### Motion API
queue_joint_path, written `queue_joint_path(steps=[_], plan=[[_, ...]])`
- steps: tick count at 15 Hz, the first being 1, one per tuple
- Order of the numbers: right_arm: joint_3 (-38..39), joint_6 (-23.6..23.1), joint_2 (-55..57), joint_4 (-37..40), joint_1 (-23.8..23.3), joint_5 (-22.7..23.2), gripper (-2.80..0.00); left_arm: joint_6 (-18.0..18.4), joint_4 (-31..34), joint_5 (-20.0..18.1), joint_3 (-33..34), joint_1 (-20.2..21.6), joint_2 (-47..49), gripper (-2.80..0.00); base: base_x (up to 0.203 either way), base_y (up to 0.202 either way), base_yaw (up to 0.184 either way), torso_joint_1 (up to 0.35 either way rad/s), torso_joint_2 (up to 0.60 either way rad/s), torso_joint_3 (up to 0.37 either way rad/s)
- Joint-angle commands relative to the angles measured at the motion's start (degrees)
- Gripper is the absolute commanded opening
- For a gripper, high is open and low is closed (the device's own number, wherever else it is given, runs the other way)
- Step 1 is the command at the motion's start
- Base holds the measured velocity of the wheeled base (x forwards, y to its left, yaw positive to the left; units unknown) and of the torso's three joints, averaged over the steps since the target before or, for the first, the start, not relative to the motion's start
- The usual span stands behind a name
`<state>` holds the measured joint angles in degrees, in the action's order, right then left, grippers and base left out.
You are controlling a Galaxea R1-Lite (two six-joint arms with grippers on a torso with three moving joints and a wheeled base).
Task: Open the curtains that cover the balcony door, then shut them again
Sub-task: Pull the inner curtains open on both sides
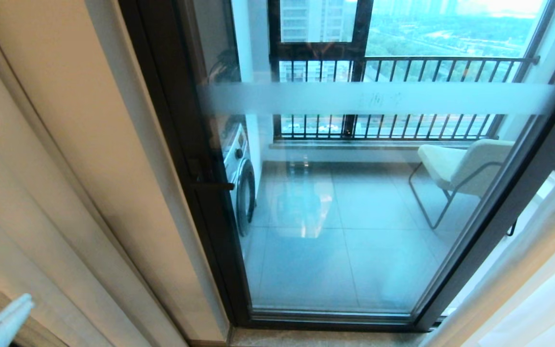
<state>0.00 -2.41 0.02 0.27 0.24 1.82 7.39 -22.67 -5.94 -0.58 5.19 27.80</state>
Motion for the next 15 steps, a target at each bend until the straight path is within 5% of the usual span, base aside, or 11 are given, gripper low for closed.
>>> queue_joint_path(steps=[1, 7, 10, 15], plan=[[0.00, -0.05, -0.02, 0.00, 0.02, 0.03, -2.80, 0.11, 5.35, 0.03, 0.55, -3.17, -7.94, -2.80, 0.000, 0.000, 0.000, 0.000, 0.00, 0.000], [0.00, -0.05, -0.02, 0.00, 0.02, 0.03, -2.80, -0.25, 21.71, 4.00, 0.52, -4.72, -26.05, -2.80, 0.000, 0.000, 0.000, 0.000, 0.00, 0.000], [0.00, -0.05, -0.02, 0.00, 0.02, 0.03, -2.80, -3.35, 23.04, 5.21, 0.58, -4.84, -27.59, -2.80, 0.000, 0.000, 0.000, 0.000, 0.00, 0.000], [0.00, -0.05, -0.02, 0.00, 0.02, 0.03, -2.80, -3.43, 23.02, 5.42, 0.58, -4.84, -27.62, -2.80, 0.000, 0.000, 0.000, 0.000, 0.00, 0.000]])
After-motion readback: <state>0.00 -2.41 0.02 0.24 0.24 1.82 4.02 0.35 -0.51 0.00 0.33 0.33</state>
